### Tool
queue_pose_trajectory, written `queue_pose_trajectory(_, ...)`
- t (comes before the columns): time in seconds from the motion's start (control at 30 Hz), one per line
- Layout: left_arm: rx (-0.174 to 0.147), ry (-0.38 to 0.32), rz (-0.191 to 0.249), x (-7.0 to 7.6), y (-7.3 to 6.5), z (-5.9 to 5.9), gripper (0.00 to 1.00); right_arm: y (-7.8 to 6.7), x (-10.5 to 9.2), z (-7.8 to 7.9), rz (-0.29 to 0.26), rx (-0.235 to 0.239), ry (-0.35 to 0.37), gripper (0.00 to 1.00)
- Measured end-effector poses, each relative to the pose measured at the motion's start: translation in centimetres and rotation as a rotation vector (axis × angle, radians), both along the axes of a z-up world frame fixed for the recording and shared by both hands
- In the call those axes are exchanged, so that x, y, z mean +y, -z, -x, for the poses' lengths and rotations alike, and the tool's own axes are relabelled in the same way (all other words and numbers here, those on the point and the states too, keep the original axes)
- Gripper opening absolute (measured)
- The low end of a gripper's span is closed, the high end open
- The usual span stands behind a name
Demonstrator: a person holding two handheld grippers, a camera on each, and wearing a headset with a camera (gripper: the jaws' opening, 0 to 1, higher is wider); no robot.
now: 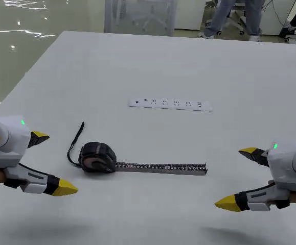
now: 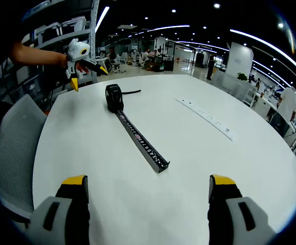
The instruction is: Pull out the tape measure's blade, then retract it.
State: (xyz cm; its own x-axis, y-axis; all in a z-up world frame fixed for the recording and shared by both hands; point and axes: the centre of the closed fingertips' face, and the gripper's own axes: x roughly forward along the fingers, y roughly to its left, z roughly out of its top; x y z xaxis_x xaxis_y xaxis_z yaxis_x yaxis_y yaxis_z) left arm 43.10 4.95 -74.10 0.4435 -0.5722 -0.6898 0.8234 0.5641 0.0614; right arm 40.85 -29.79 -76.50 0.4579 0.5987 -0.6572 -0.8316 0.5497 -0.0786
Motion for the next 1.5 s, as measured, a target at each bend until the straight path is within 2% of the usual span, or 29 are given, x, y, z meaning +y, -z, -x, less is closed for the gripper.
queue_pose_trajectory(0.03, -0.012, -0.058, 0.046, -0.2, -0.2, 1.0, 1.00, -0.5, 0.0, 0.7, -0.018, -0.022, 0.030, 1.00)
queue_pose_trajectory(0.27, -0.035, -0.115, 0.077, -0.4, -0.4, 2.0, 1.00, -0.7, 0.1, 1.6, -0.029, -0.034, 0.067, 1.00)
queue_pose_trajectory(0.6, -0.075, -0.200, 0.138, -0.6, -1.2, 3.5, 1.00, -0.5, 0.2, 3.3, -0.073, -0.040, 0.153, 0.99)
queue_pose_trajectory(0.93, -0.110, -0.264, 0.167, -1.6, -1.3, 5.0, 1.00, -0.8, 0.7, 4.7, -0.079, -0.069, 0.222, 0.97)
queue_pose_trajectory(1.17, -0.114, -0.271, 0.169, -1.8, -1.3, 5.2, 1.00, -0.9, 0.9, 4.8, -0.081, -0.073, 0.227, 0.97)
queue_pose_trajectory(1.2, -0.142, -0.320, 0.197, -2.9, -1.6, 5.9, 1.00, -1.6, 2.2, 5.1, -0.119, -0.096, 0.284, 0.97)
queue_pose_trajectory(1.33, -0.150, -0.338, 0.198, -3.3, -1.5, 6.3, 1.00, -1.8, 2.9, 5.3, -0.119, -0.103, 0.297, 0.96)
queue_pose_trajectory(1.5, -0.170, -0.389, 0.206, -3.5, -1.8, 6.6, 1.00, -2.1, 3.2, 5.3, -0.137, -0.107, 0.354, 0.95)
